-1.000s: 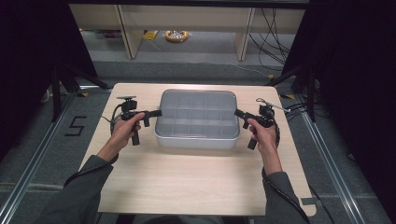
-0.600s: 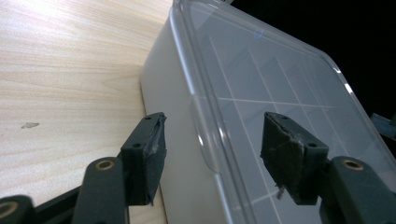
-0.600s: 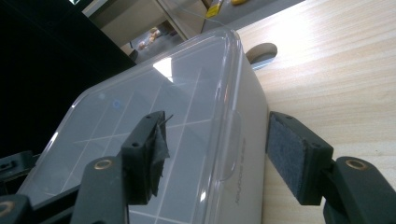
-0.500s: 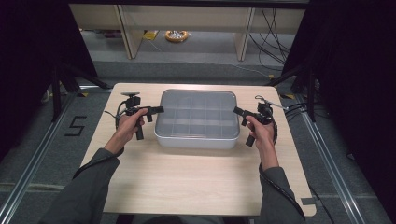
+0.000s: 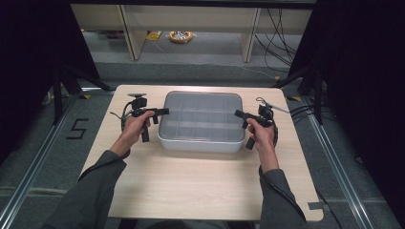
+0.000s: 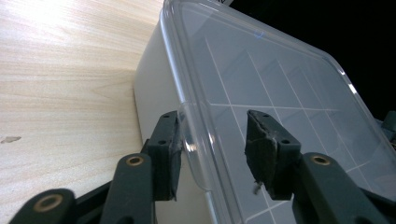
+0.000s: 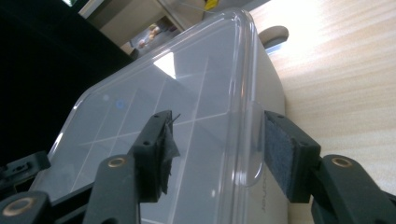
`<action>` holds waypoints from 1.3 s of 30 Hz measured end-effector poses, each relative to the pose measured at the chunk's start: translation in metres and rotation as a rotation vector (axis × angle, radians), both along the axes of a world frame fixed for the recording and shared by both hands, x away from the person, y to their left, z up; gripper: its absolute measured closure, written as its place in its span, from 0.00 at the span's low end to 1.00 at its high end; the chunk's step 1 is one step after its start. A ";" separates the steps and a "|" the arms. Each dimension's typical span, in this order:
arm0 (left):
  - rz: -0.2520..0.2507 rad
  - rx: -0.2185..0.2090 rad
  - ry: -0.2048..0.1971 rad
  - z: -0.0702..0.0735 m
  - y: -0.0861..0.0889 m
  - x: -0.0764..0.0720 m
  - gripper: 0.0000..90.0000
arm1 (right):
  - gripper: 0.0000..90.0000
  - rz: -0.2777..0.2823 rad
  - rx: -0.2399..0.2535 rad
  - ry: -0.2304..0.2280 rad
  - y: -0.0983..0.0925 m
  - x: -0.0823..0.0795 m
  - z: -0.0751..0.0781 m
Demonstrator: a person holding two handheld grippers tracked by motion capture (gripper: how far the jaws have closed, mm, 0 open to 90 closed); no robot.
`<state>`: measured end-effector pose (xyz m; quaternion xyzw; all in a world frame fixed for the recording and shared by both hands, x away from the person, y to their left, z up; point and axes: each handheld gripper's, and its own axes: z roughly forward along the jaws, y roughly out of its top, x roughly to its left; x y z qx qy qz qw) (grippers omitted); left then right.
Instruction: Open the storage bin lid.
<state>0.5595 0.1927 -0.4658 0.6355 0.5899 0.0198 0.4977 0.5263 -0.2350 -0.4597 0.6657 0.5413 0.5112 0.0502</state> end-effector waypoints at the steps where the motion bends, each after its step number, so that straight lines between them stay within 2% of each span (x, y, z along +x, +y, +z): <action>1: -0.002 0.003 0.000 0.001 0.000 0.000 0.62 | 0.53 0.003 -0.016 0.001 0.001 -0.001 0.001; 2: 0.001 0.001 0.000 0.001 0.000 -0.001 0.63 | 0.53 -0.011 -0.030 0.002 0.003 -0.001 0.002; 4: 0.009 0.008 -0.006 0.002 -0.001 -0.003 0.63 | 0.53 -0.029 -0.027 0.018 0.005 -0.003 0.005; 5: 0.013 0.006 -0.008 0.003 -0.001 -0.003 0.63 | 0.55 -0.042 -0.025 0.013 0.007 -0.003 0.006; 6: 0.007 0.012 -0.007 0.004 -0.001 -0.004 0.63 | 0.57 -0.041 -0.052 -0.010 0.006 -0.003 0.006; 8: 0.012 0.014 -0.009 0.005 -0.001 -0.005 0.64 | 0.60 -0.054 -0.064 -0.021 0.006 -0.005 0.008; 9: 0.013 0.012 -0.010 0.006 -0.001 -0.006 0.64 | 0.61 -0.049 -0.085 -0.033 0.006 -0.005 0.007; 11: 0.021 0.015 -0.016 0.008 -0.002 -0.007 0.65 | 0.64 -0.080 -0.058 -0.003 0.009 -0.007 0.009; 12: 0.014 0.011 -0.029 0.008 -0.002 -0.007 0.65 | 0.65 -0.070 -0.080 -0.031 0.007 -0.006 0.007; 13: 0.026 0.007 -0.016 0.009 -0.002 -0.009 0.66 | 0.67 -0.078 -0.088 -0.047 0.005 -0.006 0.006; 14: 0.030 0.010 -0.026 0.010 -0.002 -0.010 0.66 | 0.69 -0.076 -0.081 -0.064 0.003 -0.007 0.006; 15: 0.038 0.011 -0.035 0.011 -0.002 -0.012 0.66 | 0.71 -0.089 -0.064 -0.069 0.004 -0.009 0.008; 16: 0.042 0.010 -0.041 0.012 -0.002 -0.012 0.65 | 0.72 -0.081 -0.067 -0.067 0.003 -0.011 0.011; 18: 0.056 -0.020 -0.040 0.015 -0.001 -0.014 0.67 | 0.73 -0.073 -0.072 -0.093 0.003 -0.012 0.014; 19: 0.055 -0.018 -0.047 0.017 0.000 -0.015 0.68 | 0.73 -0.071 -0.066 -0.088 0.004 -0.013 0.017; 22: 0.049 0.004 -0.067 0.022 -0.002 -0.020 0.68 | 0.72 -0.059 -0.076 -0.122 0.003 -0.014 0.022; 23: 0.048 0.006 -0.071 0.023 -0.002 -0.021 0.69 | 0.72 -0.074 -0.060 -0.106 0.004 -0.016 0.024; 25: 0.045 0.005 -0.072 0.025 -0.002 -0.023 0.69 | 0.72 -0.063 -0.074 -0.126 0.002 -0.016 0.025; 26: 0.045 0.002 -0.076 0.026 -0.002 -0.024 0.69 | 0.72 -0.078 -0.045 -0.109 0.004 -0.018 0.028; 27: 0.045 0.001 -0.080 0.027 -0.002 -0.025 0.69 | 0.72 -0.081 -0.048 -0.108 0.003 -0.019 0.029; 30: 0.048 0.002 -0.089 0.031 -0.002 -0.028 0.69 | 0.72 -0.087 -0.014 -0.103 0.004 -0.019 0.031; 31: 0.049 0.001 -0.091 0.032 -0.002 -0.029 0.69 | 0.72 -0.098 0.011 -0.075 0.005 -0.021 0.034; 32: 0.047 0.003 -0.095 0.033 -0.002 -0.029 0.69 | 0.72 -0.088 -0.025 -0.113 0.003 -0.019 0.033; 35: 0.048 -0.010 -0.105 0.038 -0.001 -0.032 0.70 | 0.72 -0.086 -0.025 -0.109 0.003 -0.022 0.037; 36: 0.050 -0.016 -0.104 0.040 -0.001 -0.034 0.70 | 0.72 -0.077 -0.040 -0.130 0.002 -0.022 0.038; 39: 0.049 -0.028 -0.112 0.046 -0.001 -0.037 0.70 | 0.72 -0.084 -0.031 -0.132 0.002 -0.024 0.043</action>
